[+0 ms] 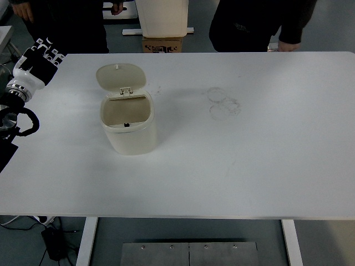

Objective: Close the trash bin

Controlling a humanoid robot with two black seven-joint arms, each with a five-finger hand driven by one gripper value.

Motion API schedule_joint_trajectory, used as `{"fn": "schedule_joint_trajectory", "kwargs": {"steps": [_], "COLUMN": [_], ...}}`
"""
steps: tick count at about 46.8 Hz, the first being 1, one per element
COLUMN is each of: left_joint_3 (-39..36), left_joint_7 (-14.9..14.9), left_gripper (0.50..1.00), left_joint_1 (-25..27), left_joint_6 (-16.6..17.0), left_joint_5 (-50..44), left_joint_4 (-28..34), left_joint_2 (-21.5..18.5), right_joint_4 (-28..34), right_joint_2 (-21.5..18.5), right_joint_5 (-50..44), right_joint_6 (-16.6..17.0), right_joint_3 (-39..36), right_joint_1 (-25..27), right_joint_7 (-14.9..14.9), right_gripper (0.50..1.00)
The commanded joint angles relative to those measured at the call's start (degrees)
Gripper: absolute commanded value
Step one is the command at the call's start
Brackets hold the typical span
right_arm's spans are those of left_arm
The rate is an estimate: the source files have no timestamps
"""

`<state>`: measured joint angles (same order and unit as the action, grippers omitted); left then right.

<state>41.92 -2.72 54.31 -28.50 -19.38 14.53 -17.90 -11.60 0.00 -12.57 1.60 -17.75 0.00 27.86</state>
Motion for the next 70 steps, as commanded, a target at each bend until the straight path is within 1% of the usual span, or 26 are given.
{"fn": "schedule_joint_trajectory", "kwargs": {"steps": [1, 3, 9, 15, 20, 36, 40, 42, 52, 56, 62, 70], "left_joint_3": [0.0, -0.1, 0.1, 0.1, 0.1, 0.2, 0.2, 0.3, 0.2, 0.1, -0.1, -0.5], "left_joint_7": [0.0, 0.0, 0.0, 0.0, 0.0, 0.1, 0.1, 0.1, 0.1, 0.3, 0.5, 0.8], "left_gripper": [1.0, 1.0, 1.0, 1.0, 1.0, 1.0, 1.0, 1.0, 1.0, 1.0, 1.0, 1.0], "left_joint_1": [0.0, -0.3, -0.2, 0.1, 0.2, 0.4, 0.4, 0.3, 0.2, 0.2, 0.2, 1.1], "left_joint_6": [0.0, -0.2, 0.9, 1.3, 2.5, 2.7, 3.0, 3.8, 7.2, 7.7, 9.7, 10.5], "left_joint_5": [0.1, 0.2, 0.0, -0.3, -0.4, -0.4, -0.5, -0.5, -0.6, -0.6, -0.5, 0.0], "left_joint_4": [0.1, 0.7, 2.3, 2.4, 2.4, 2.6, 4.3, 5.6, 13.9, 16.9, 21.6, 26.5], "left_joint_2": [0.1, 0.1, -0.2, -0.2, -0.2, -0.2, -0.2, -0.5, -4.4, -6.2, -9.0, -12.9], "right_joint_4": [0.0, 0.0, 0.0, 0.0, 0.0, 0.0, 0.0, 0.0, 0.0, 0.0, 0.0, 0.0], "right_joint_2": [0.0, 0.0, 0.0, 0.0, 0.0, 0.0, 0.0, 0.0, 0.0, 0.0, 0.0, 0.0], "right_joint_5": [0.0, 0.0, 0.0, 0.0, 0.0, 0.0, 0.0, 0.0, 0.0, 0.0, 0.0, 0.0], "right_joint_6": [0.0, 0.0, 0.0, 0.0, 0.0, 0.0, 0.0, 0.0, 0.0, 0.0, 0.0, 0.0], "right_joint_3": [0.0, 0.0, 0.0, 0.0, 0.0, 0.0, 0.0, 0.0, 0.0, 0.0, 0.0, 0.0], "right_joint_1": [0.0, 0.0, 0.0, 0.0, 0.0, 0.0, 0.0, 0.0, 0.0, 0.0, 0.0, 0.0], "right_joint_7": [0.0, 0.0, 0.0, 0.0, 0.0, 0.0, 0.0, 0.0, 0.0, 0.0, 0.0, 0.0], "right_gripper": [0.991, 0.991, 0.991, 0.991, 0.991, 0.991, 0.991, 0.991, 0.991, 0.991, 0.991, 0.991]}}
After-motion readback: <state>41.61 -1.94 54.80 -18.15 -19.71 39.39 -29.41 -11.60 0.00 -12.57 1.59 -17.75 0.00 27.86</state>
